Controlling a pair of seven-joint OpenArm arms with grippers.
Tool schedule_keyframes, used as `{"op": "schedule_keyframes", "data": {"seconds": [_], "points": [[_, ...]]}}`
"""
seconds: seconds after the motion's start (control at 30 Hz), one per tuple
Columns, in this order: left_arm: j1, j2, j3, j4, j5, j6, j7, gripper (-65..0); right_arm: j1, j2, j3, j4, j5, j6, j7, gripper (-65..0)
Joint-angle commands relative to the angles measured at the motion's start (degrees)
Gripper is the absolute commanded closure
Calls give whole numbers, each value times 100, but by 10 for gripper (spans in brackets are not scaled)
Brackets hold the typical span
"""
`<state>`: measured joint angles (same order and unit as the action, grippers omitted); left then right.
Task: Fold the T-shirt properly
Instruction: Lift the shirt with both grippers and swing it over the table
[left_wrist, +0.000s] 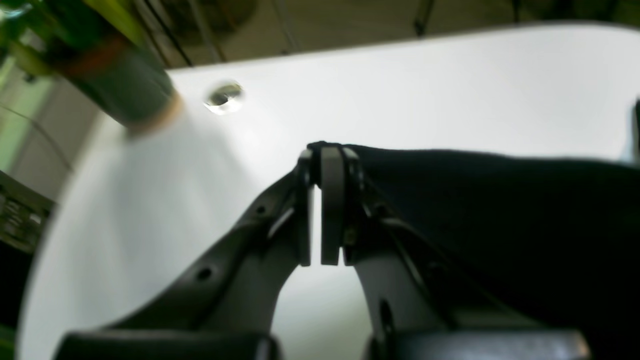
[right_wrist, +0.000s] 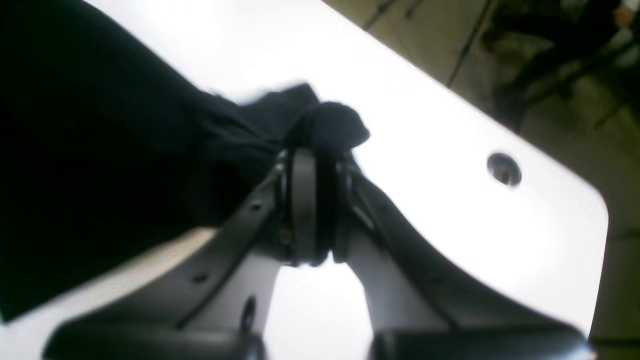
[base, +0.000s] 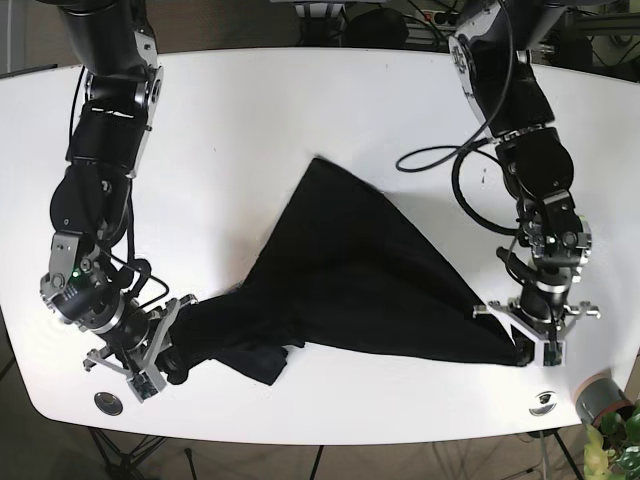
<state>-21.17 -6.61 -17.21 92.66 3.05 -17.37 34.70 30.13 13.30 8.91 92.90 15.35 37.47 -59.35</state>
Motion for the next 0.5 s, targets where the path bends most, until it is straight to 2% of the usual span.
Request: {"op": "schedule_keyframes", "data": {"seconds": [0.0,0.13,0.33,0.47], "points": [[-358,-178,3,197,-46,18,-19,0,446,72,10,-161,104,-16,190,-22],[-894,-284,3,171,-37,18,51,0,1044,239,10,-758,104,-16,199,-22],[-1888,-293,11,-66,-37,18,517,0,2143,292,2,-1655,104,-16,208,-22],[-2564,-345,11,-356,-37,18,631,0,2925,301,-7,-2297,104,11,208,-22]]}}
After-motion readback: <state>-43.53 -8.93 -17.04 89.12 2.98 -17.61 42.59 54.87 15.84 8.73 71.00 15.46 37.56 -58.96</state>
